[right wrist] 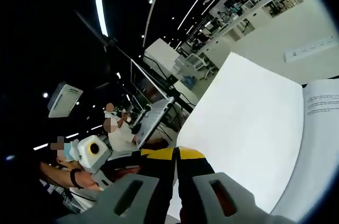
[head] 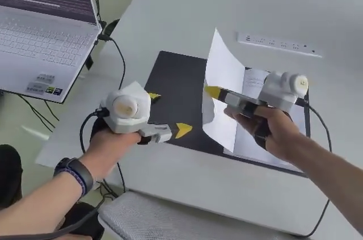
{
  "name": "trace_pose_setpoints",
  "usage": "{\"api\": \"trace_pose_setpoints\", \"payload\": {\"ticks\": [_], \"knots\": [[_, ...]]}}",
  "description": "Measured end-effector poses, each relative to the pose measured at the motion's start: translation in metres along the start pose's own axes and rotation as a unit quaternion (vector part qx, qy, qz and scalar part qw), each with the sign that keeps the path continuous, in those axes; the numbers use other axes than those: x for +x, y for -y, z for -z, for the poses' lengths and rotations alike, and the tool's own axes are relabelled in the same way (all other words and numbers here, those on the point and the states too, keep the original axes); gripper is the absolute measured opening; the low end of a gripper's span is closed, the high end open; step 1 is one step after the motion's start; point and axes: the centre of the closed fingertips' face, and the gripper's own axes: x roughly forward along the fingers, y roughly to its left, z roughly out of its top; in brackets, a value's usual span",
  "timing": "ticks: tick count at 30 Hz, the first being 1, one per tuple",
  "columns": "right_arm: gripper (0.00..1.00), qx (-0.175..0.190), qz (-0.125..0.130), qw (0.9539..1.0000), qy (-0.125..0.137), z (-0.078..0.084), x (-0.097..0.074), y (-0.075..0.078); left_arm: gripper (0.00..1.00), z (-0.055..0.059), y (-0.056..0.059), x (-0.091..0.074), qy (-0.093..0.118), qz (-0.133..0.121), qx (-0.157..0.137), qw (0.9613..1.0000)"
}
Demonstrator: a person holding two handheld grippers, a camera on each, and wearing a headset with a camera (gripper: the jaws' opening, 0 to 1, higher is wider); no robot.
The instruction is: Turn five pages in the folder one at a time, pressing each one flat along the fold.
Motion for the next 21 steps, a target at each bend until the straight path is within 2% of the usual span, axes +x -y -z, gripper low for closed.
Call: {"api": "trace_pose_setpoints", "payload": {"ticks": [5, 11, 17, 21], "knots": [[0.0, 0.0, 0.003, 0.9997, -0.024, 0.012, 0.015, 0.006, 0.69, 0.003, -0.005, -0.005, 0.004, -0.007, -0.009, 0.9999], [0.0, 0.019, 0.012, 0.9992, -0.033, 0.024, 0.029, 0.019, 0.69, 0.01, -0.005, -0.009, 0.003, -0.01, -0.018, 0.9998], [0.0, 0.03, 0.022, 0.9982, -0.048, 0.038, 0.039, 0.03, 0.69, 0.012, -0.005, -0.012, 0.002, -0.01, -0.022, 0.9997], [0.0, 0.04, 0.027, 0.9974, -0.054, 0.044, 0.044, 0.037, 0.69, 0.013, -0.009, -0.012, 0.003, -0.012, -0.027, 0.9996]]}}
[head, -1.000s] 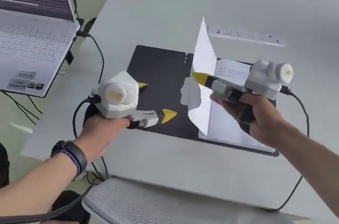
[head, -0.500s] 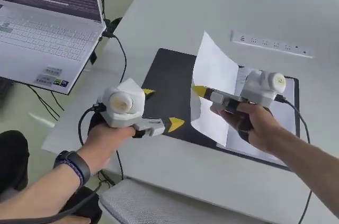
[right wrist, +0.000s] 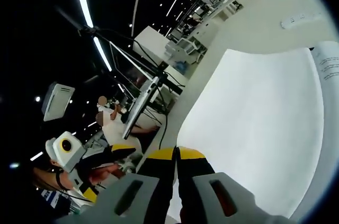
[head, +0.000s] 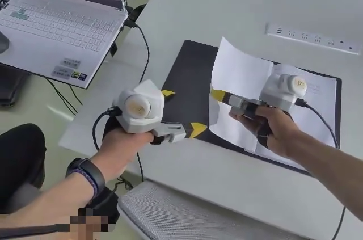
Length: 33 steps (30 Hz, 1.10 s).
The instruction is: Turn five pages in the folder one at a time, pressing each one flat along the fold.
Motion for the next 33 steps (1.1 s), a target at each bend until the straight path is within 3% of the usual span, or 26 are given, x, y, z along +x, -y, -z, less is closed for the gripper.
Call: {"api": "trace_pose_setpoints", "payload": {"ticks": [4, 5, 8, 13, 21, 29, 31, 33], "knots": [[0.0, 0.008, 0.006, 0.9999, -0.007, 0.004, 0.007, 0.007, 0.69, 0.002, -0.002, 0.003, -0.002, 0.002, -0.004, 1.0], [0.0, 0.011, 0.008, 0.9999, -0.01, 0.003, 0.008, 0.017, 0.69, 0.002, -0.001, 0.004, -0.004, 0.003, -0.003, 1.0], [0.0, 0.015, 0.021, 0.9995, -0.021, 0.009, 0.01, 0.024, 0.69, 0.002, -0.001, 0.005, -0.004, 0.002, -0.005, 1.0], [0.0, 0.033, 0.021, 0.999, -0.022, 0.016, 0.014, 0.027, 0.69, 0.005, 0.001, 0.007, -0.01, 0.005, -0.003, 0.9999], [0.0, 0.052, 0.027, 0.9978, -0.032, 0.029, 0.012, 0.017, 0.69, 0.011, -0.002, 0.014, -0.016, 0.007, -0.006, 0.9998], [0.0, 0.057, 0.029, 0.9975, -0.03, 0.028, 0.009, 0.013, 0.69, 0.016, -0.006, 0.024, -0.022, 0.011, -0.004, 0.9997], [0.0, 0.059, 0.028, 0.9974, -0.03, 0.024, 0.014, 0.031, 0.69, 0.016, -0.006, 0.026, -0.023, 0.012, -0.003, 0.9997], [0.0, 0.057, 0.026, 0.9976, -0.029, 0.023, 0.012, 0.026, 0.68, 0.014, -0.004, 0.027, -0.023, 0.013, -0.001, 0.9996]]}}
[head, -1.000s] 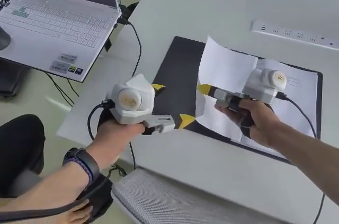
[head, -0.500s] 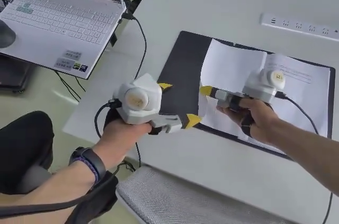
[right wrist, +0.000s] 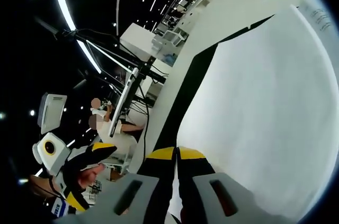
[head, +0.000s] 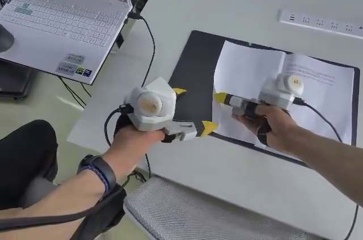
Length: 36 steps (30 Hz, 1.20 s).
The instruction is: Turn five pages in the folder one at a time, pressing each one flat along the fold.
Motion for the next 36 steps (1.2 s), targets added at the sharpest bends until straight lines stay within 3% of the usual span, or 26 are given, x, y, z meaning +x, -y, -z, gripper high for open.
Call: {"api": "trace_pose_setpoints", "payload": {"ticks": [4, 11, 14, 20, 27, 36], "knots": [[0.03, -0.006, -0.008, 0.9999, 0.002, -0.008, 0.004, 0.012, 0.67, -0.004, 0.005, 0.003, -0.002, 0.002, 0.005, 1.0], [0.11, -0.027, -0.022, 0.9994, 0.009, -0.011, -0.009, -0.008, 0.63, -0.005, 0.007, 0.016, -0.012, 0.004, 0.013, 0.9998], [0.12, -0.036, -0.021, 0.9991, 0.008, -0.013, -0.016, -0.007, 0.58, -0.005, 0.005, 0.021, -0.013, 0.001, 0.013, 0.9998], [0.11, -0.049, -0.01, 0.9986, 0.019, -0.028, -0.04, 0.0, 0.53, 0.004, 0.007, 0.034, -0.029, 0.005, 0.016, 0.9994], [0.11, -0.051, 0.007, 0.998, 0.036, -0.045, -0.065, 0.023, 0.47, 0.014, 0.016, 0.05, -0.047, 0.015, 0.022, 0.9985], [0.1, -0.058, 0.019, 0.9974, 0.038, -0.05, -0.084, 0.037, 0.39, 0.036, 0.009, 0.064, -0.075, 0.009, 0.022, 0.9969]]}}
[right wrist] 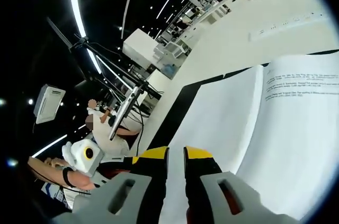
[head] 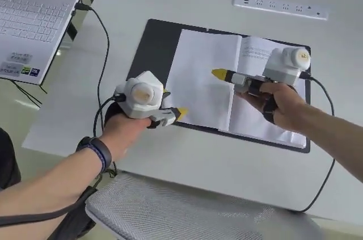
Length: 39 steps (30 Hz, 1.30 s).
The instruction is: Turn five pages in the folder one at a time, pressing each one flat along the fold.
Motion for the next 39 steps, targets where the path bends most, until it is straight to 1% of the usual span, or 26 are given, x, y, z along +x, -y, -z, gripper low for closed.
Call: {"api": "trace_pose_setpoints", "payload": {"ticks": [3, 4, 5, 7, 8, 9, 10, 12, 13, 15, 18, 22, 24, 26, 29, 32, 33, 34, 36, 37, 38, 39], "knots": [[0.09, -0.002, 0.003, 1.0, -0.002, -0.001, -0.003, 0.005, 0.38, 0.006, -0.004, 0.006, -0.007, -0.005, -0.002, 1.0], [0.09, -0.003, 0.004, 1.0, -0.002, -0.001, -0.003, 0.007, 0.38, 0.011, -0.007, 0.014, -0.011, -0.005, -0.003, 0.9999], [0.09, -0.003, 0.004, 1.0, -0.003, -0.002, -0.004, 0.009, 0.37, 0.015, -0.009, 0.017, -0.016, -0.008, 0.002, 0.9998], [0.09, -0.007, 0.006, 0.9999, -0.006, -0.003, -0.004, 0.011, 0.35, 0.024, -0.013, 0.018, -0.038, -0.018, 0.024, 0.9988], [0.09, -0.008, 0.008, 0.9999, -0.007, -0.003, -0.005, 0.013, 0.31, 0.02, -0.016, 0.018, -0.026, -0.029, 0.046, 0.9982], [0.08, -0.01, 0.009, 0.9999, -0.006, -0.004, -0.005, 0.014, 0.29, 0.022, -0.019, 0.018, -0.034, -0.037, 0.055, 0.9972], [0.07, -0.01, 0.008, 0.9999, -0.005, -0.005, -0.006, 0.014, 0.28, 0.021, -0.017, 0.019, -0.032, -0.036, 0.048, 0.9977], [0.07, -0.01, 0.006, 0.9999, -0.006, -0.005, -0.006, 0.014, 0.3, 0.02, -0.015, 0.019, -0.029, -0.033, 0.045, 0.998], [0.07, -0.012, 0.008, 0.9998, -0.01, -0.004, -0.006, 0.016, 0.31, 0.02, -0.013, 0.02, -0.03, -0.033, 0.047, 0.9979], [0.07, -0.014, 0.008, 0.9998, -0.014, -0.004, -0.005, 0.02, 0.32, 0.022, -0.016, 0.02, -0.028, -0.033, 0.049, 0.9979], [0.04, -0.014, 0.005, 0.9997, -0.018, -0.005, -0.004, 0.022, 0.32, 0.022, -0.016, 0.02, -0.027, -0.034, 0.048, 0.9979], [0.04, -0.013, 0.007, 0.9996, -0.024, -0.009, -0.001, 0.03, 0.32, 0.023, -0.017, 0.021, -0.023, -0.036, 0.045, 0.998], [0.02, -0.015, 0.01, 0.9996, -0.02, -0.014, 0.0, 0.034, 0.32, 0.023, -0.017, 0.021, -0.022, -0.037, 0.044, 0.9981], [0.02, -0.017, 0.009, 0.9997, -0.013, -0.021, 0.0, 0.034, 0.32, 0.023, -0.017, 0.022, -0.023, -0.035, 0.046, 0.998], [0.0, -0.013, 0.013, 0.9998, -0.002, -0.03, 0.0, 0.041, 0.32, 0.024, -0.017, 0.022, -0.025, -0.034, 0.047, 0.998], [0.0, -0.008, 0.016, 0.9998, 0.006, -0.033, 0.001, 0.051, 0.32, 0.024, -0.017, 0.022, -0.026, -0.033, 0.047, 0.998], [0.0, -0.004, 0.018, 0.9998, 0.004, -0.034, 0.002, 0.062, 0.32, 0.025, -0.017, 0.022, -0.026, -0.033, 0.047, 0.998], [0.0, -0.003, 0.02, 0.9998, 0.001, -0.032, 0.003, 0.066, 0.32, 0.025, -0.018, 0.023, -0.027, -0.033, 0.046, 0.998], [0.0, -0.001, 0.024, 0.9997, -0.007, -0.025, 0.003, 0.071, 0.32, 0.025, -0.018, 0.023, -0.027, -0.033, 0.046, 0.998], [0.0, -0.002, 0.024, 0.9996, -0.011, -0.023, 0.004, 0.079, 0.32, 0.026, -0.018, 0.024, -0.027, -0.033, 0.046, 0.998], [0.0, -0.003, 0.024, 0.9996, -0.015, -0.021, 0.005, 0.081, 0.32, 0.026, -0.018, 0.024, -0.027, -0.033, 0.046, 0.998], [0.0, -0.005, 0.024, 0.9996, -0.016, -0.019, 0.004, 0.08, 0.32, 0.026, -0.018, 0.023, -0.027, -0.033, 0.046, 0.998]]}}
